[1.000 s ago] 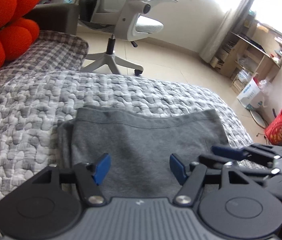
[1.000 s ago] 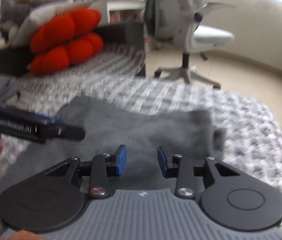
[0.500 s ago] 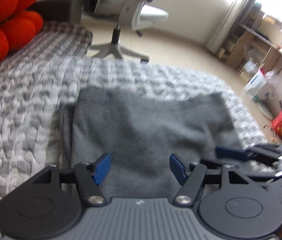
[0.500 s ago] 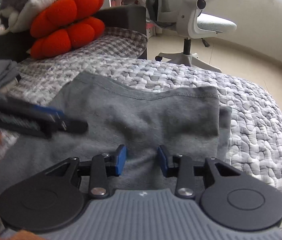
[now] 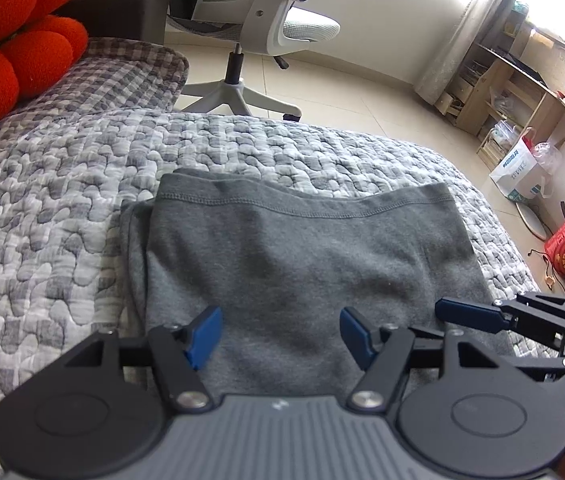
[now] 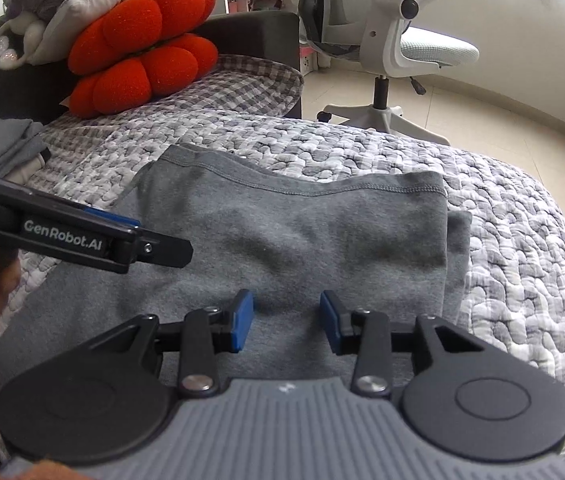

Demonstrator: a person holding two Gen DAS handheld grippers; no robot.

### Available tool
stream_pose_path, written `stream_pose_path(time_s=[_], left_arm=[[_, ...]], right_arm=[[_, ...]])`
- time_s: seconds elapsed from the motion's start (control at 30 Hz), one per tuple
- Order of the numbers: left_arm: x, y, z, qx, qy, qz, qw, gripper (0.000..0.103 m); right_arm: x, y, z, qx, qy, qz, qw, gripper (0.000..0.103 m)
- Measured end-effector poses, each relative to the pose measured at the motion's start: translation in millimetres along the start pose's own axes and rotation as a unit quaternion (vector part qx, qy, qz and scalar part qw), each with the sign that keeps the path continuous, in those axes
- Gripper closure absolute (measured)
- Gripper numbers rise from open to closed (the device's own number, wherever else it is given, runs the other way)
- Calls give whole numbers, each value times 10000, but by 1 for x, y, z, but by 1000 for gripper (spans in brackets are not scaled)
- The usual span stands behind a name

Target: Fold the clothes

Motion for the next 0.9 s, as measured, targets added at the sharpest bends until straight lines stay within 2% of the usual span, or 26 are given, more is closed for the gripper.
stream_pose_path(time_s=[0.3,0.6,0.9], left_arm=[[-13,-6,0,55,211,-218,9995,35],[-8,-7,4,49,34,-295,9995,35],[-11,-8,6,23,52,-294,9996,35]], right_arm=[[-4,-6,2,-42,50,-124,9999,61],[-1,-15,5,-209,-9,-127,9997,55],[-6,-26,5,-354,-8,-284,9990,55]])
Point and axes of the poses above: each gripper's, at about its wrist camera, not at the fingertips, and x roughly the way its jaws point, y to its right, z to its underside, the point moved 7 cm from there along x, roughly the way its jaws point
